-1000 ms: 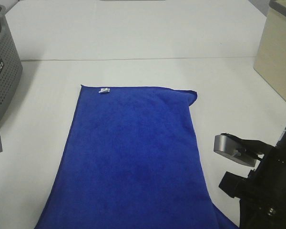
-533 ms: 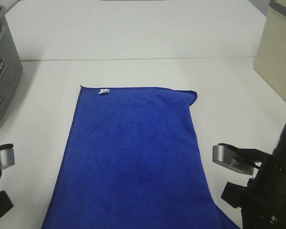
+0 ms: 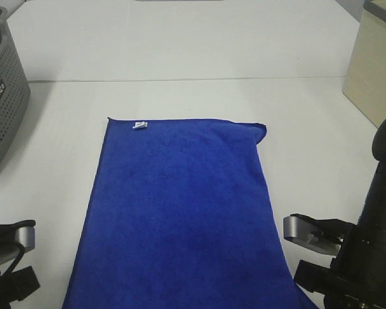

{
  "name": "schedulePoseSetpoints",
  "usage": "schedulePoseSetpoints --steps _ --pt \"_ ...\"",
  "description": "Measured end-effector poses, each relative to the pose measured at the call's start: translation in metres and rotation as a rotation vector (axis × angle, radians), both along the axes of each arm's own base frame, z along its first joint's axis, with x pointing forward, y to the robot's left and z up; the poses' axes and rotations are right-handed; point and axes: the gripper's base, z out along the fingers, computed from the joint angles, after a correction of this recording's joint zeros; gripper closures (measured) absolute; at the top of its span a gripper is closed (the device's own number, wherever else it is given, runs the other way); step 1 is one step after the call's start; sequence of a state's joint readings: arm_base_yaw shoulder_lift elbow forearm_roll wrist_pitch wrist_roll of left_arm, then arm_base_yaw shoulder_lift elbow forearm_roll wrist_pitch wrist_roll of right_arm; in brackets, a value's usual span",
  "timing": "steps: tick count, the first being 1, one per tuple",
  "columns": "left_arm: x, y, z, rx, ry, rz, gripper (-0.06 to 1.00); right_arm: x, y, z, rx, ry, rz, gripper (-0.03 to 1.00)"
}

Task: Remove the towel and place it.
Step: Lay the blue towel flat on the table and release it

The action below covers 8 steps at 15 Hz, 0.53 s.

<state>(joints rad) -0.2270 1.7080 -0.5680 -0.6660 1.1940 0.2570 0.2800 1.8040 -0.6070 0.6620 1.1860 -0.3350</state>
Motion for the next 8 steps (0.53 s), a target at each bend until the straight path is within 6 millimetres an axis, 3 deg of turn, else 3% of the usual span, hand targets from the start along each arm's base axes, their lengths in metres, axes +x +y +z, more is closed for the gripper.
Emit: schedulePoseSetpoints --steps 8 --pt "-0.0005 0.0028 -0.0078 0.022 0.034 -0.030 0.94 0.0014 0.0037 -0.0026 0.030 0.014 -0.029 0.95"
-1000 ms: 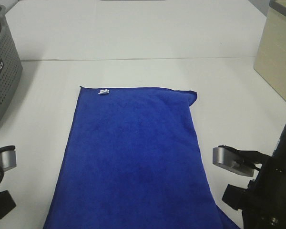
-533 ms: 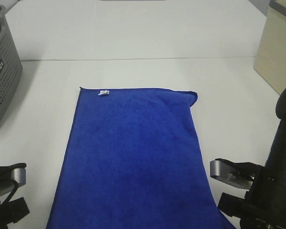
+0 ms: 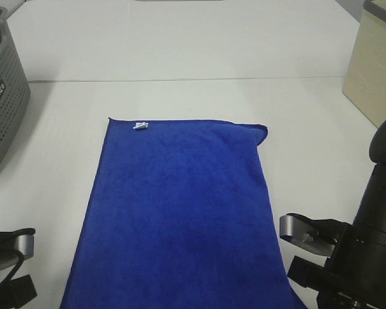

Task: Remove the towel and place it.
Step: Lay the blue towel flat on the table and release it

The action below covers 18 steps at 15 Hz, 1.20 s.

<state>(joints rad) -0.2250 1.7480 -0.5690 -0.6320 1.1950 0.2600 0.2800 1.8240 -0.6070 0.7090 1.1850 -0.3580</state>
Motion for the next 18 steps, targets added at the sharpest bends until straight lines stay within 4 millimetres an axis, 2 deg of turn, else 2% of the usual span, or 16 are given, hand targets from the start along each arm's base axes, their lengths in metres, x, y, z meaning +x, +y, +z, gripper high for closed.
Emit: schedulePoseSetpoints --steps 6,10,12,15,17,18 --pt "0.003 0.000 0.001 -0.006 -0.013 -0.007 0.94 0.000 0.000 0.000 0.000 0.000 0.000 0.94" --pt "0.002 0.002 0.000 -0.020 -0.034 -0.061 0.94 -0.001 -0.006 -0.002 -0.027 -0.009 0.055 0.81" --pt "0.002 0.002 0.000 -0.047 -0.053 -0.092 0.85 -0.002 -0.009 -0.002 -0.041 -0.012 0.081 0.68" --pt "0.002 0.002 0.000 -0.066 -0.061 -0.115 0.60 -0.003 -0.011 -0.003 -0.047 -0.011 0.089 0.48" --pt "0.002 0.001 0.001 -0.072 -0.058 -0.102 0.44 -0.003 -0.011 -0.003 -0.047 -0.011 0.089 0.40" --pt "0.002 0.000 0.001 -0.077 -0.057 -0.093 0.41 -0.003 -0.011 -0.003 -0.047 -0.011 0.089 0.39"
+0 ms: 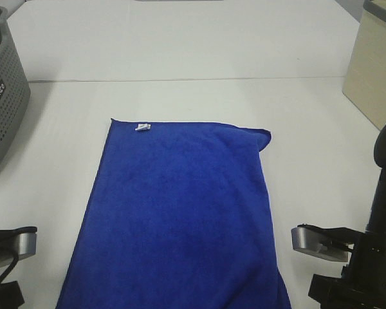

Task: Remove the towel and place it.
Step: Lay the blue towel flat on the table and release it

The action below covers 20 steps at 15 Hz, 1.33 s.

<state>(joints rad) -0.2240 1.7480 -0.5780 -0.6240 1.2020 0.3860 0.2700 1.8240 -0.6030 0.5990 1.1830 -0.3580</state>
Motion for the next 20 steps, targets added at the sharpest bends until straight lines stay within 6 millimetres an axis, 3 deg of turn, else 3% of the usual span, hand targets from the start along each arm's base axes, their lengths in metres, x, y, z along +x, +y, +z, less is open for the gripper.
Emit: schedulePoseSetpoints --steps 8,12,16,20 --pt "0.005 0.000 0.002 0.005 -0.023 -0.023 0.38 0.014 0.004 0.005 0.017 -0.047 0.003 0.38" --pt "0.049 -0.010 0.032 -0.043 -0.232 -0.019 0.38 0.045 0.012 0.025 0.053 -0.176 0.008 0.38" --pt "0.102 -0.015 0.077 -0.013 -0.478 -0.056 0.38 0.084 0.017 0.073 0.065 -0.452 -0.028 0.38" --pt "0.145 0.001 0.117 0.111 -0.684 -0.070 0.38 0.133 -0.024 0.109 0.093 -0.612 -0.301 0.38"
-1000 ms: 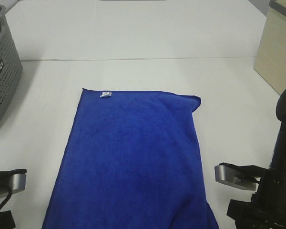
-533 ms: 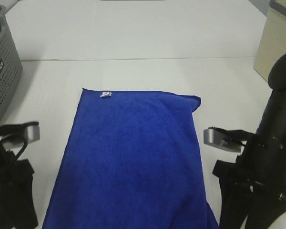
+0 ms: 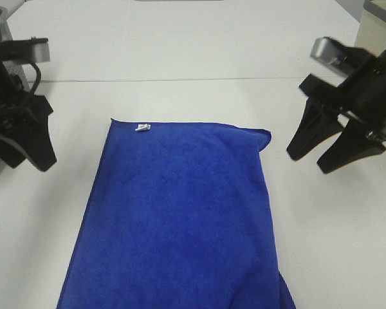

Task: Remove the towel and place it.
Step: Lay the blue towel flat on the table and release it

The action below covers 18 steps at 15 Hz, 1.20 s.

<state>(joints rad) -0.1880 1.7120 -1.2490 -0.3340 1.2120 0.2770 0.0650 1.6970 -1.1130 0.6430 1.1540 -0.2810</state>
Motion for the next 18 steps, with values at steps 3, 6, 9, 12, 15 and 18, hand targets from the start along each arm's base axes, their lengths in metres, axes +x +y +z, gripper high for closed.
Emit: schedulePoseSetpoints --steps 3,6,9,12,15,18 --pt "0.034 0.018 0.005 0.006 -0.064 0.075 0.38 0.028 -0.032 0.024 -0.010 -0.124 -0.083 0.38" --pt "0.064 0.032 -0.010 0.012 -0.092 0.142 0.37 0.047 -0.042 0.036 -0.089 -0.166 -0.031 0.28" --pt "0.090 0.037 -0.028 0.048 -0.138 0.180 0.25 0.063 -0.047 0.041 -0.154 -0.268 -0.067 0.03" --pt "0.115 0.035 -0.041 0.051 -0.151 0.184 0.24 0.089 -0.049 0.022 -0.159 -0.259 -0.083 0.01" --pt "0.144 0.033 -0.052 0.045 -0.181 0.193 0.23 0.118 -0.050 -0.005 -0.158 -0.228 -0.072 0.01" --pt "0.166 0.029 -0.073 0.021 -0.175 0.203 0.23 0.138 -0.050 -0.033 -0.149 -0.201 -0.051 0.00"
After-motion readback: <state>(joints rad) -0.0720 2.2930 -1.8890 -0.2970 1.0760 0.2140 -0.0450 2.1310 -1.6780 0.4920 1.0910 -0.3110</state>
